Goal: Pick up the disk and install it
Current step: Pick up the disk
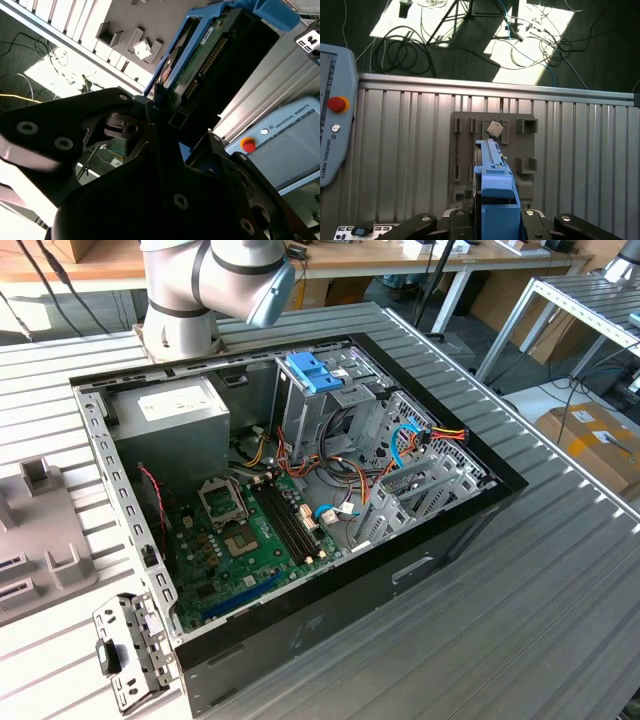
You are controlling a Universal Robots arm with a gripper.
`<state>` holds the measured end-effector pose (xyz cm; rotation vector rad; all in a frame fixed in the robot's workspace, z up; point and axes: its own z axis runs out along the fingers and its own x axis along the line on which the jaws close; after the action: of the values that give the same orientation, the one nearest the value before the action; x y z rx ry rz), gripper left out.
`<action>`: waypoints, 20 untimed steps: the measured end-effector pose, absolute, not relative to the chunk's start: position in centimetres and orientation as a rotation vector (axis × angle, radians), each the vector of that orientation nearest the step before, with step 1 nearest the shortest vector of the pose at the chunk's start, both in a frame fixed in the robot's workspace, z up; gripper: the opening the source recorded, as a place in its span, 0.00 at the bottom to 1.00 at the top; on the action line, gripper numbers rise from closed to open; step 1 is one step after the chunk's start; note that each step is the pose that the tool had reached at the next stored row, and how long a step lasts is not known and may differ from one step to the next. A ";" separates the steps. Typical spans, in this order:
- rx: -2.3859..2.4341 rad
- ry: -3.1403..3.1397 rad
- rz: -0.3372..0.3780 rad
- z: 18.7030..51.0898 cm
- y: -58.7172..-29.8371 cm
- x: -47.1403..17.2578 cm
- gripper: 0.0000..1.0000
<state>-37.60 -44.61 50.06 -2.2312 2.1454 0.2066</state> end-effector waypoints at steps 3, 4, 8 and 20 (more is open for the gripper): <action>-2.231 2.145 0.207 50.0 -44.7 -37.4 0.36; -2.231 2.145 0.207 50.0 -44.8 -37.3 0.36; -2.231 2.145 0.207 50.0 -44.9 -37.0 0.36; -2.231 2.145 0.207 50.0 -45.3 -36.0 0.36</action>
<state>-36.04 -45.32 50.03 -2.2313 2.1453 0.2066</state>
